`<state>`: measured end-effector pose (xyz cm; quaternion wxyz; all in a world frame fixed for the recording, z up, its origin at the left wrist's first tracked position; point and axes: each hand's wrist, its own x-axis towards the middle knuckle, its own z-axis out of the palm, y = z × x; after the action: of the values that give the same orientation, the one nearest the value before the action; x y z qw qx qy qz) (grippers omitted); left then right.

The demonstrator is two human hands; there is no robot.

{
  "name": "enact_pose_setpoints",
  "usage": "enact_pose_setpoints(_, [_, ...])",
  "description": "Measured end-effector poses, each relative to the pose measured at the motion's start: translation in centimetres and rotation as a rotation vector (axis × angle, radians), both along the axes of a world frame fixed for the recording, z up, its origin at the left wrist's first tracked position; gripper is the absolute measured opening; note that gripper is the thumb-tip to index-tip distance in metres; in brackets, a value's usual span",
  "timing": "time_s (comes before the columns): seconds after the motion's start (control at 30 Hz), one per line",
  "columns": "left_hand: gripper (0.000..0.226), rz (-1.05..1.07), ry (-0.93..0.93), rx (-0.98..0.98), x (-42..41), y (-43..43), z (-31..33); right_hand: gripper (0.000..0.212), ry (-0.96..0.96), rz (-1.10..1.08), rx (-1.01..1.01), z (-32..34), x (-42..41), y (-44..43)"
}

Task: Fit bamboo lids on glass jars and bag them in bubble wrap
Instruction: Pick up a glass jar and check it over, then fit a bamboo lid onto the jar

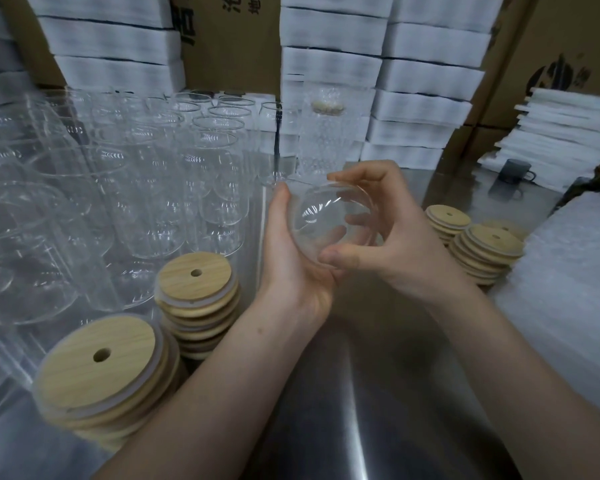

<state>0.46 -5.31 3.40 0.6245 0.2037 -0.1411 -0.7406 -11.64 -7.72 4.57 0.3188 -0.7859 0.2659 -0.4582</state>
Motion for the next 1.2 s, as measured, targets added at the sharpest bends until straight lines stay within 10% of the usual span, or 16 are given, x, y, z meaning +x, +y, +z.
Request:
enact_pose_setpoints(0.27, [0.076,0.000,-0.343,-0.045,-0.2,-0.3,-1.0,0.025,-0.135,-0.277,-0.115,-0.5,1.0,0.3])
enact_pose_setpoints(0.43, [0.067,0.246,-0.616,-0.042,0.0,-0.7,-0.8,0.008,-0.269,-0.204,0.147,-0.6,0.8,-0.5])
enact_pose_setpoints(0.57, [0.076,0.428,-0.767,-0.119,0.0,-0.9,-1.0,0.027,-0.344,-0.286,0.286,-0.8,1.0,-1.3])
enact_pose_setpoints(0.8, [0.100,0.657,-1.213,-0.201,0.1,-1.1,-2.1,0.031,0.214,-0.875,-0.194,-1.3,-1.8,-2.5])
enact_pose_setpoints(1.2, [0.101,0.682,-1.375,-0.358,0.4,-1.6,-3.6,0.041,1.053,-1.242,0.004,-1.8,-2.9,-4.5])
